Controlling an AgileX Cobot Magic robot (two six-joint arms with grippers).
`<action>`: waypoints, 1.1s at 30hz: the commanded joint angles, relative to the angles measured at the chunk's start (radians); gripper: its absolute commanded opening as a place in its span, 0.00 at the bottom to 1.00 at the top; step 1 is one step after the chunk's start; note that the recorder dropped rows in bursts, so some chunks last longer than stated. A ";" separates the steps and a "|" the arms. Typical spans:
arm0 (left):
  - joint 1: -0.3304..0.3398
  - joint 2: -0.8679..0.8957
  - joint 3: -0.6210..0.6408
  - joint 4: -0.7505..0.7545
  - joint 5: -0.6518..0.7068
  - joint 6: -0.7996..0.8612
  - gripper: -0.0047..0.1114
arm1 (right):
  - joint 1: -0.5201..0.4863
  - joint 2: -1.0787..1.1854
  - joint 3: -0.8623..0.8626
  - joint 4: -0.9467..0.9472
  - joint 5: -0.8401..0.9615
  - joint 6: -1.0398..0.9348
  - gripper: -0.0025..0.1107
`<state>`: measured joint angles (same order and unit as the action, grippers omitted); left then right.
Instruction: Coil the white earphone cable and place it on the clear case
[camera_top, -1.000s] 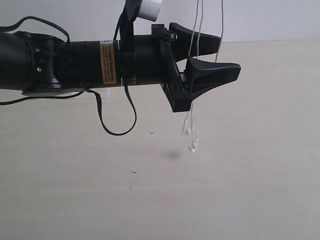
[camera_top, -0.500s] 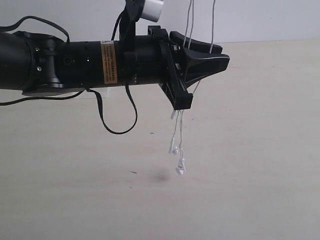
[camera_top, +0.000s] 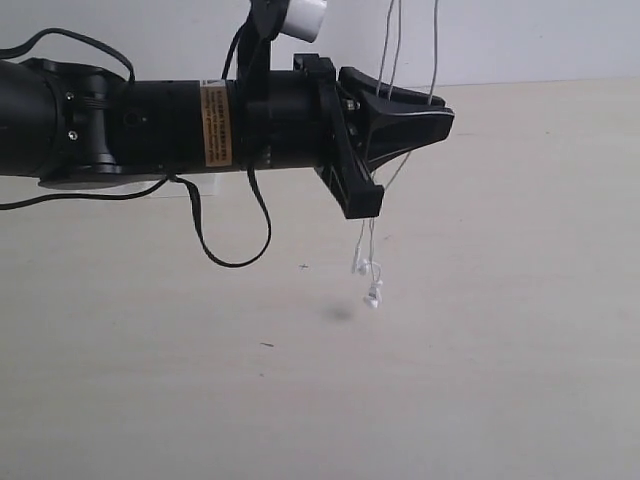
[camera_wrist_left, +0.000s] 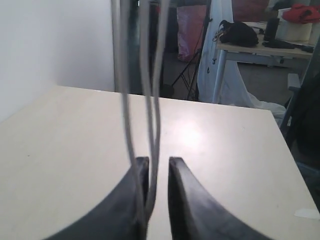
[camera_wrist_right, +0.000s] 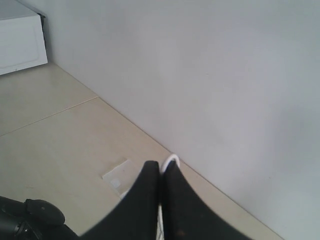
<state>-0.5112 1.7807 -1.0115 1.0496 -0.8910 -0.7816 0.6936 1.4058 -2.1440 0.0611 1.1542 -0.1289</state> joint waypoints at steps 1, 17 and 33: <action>0.003 -0.032 -0.004 0.009 -0.001 -0.024 0.23 | 0.003 -0.010 -0.007 -0.013 -0.002 0.001 0.02; 0.003 -0.037 -0.004 -0.095 -0.040 -0.031 0.34 | 0.003 -0.010 -0.007 -0.007 0.002 0.001 0.02; 0.003 -0.037 -0.004 -0.106 -0.057 -0.032 0.33 | 0.003 -0.010 -0.007 -0.007 0.002 0.001 0.02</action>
<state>-0.5112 1.7531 -1.0115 0.9570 -0.9399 -0.8083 0.6936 1.4049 -2.1440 0.0583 1.1599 -0.1289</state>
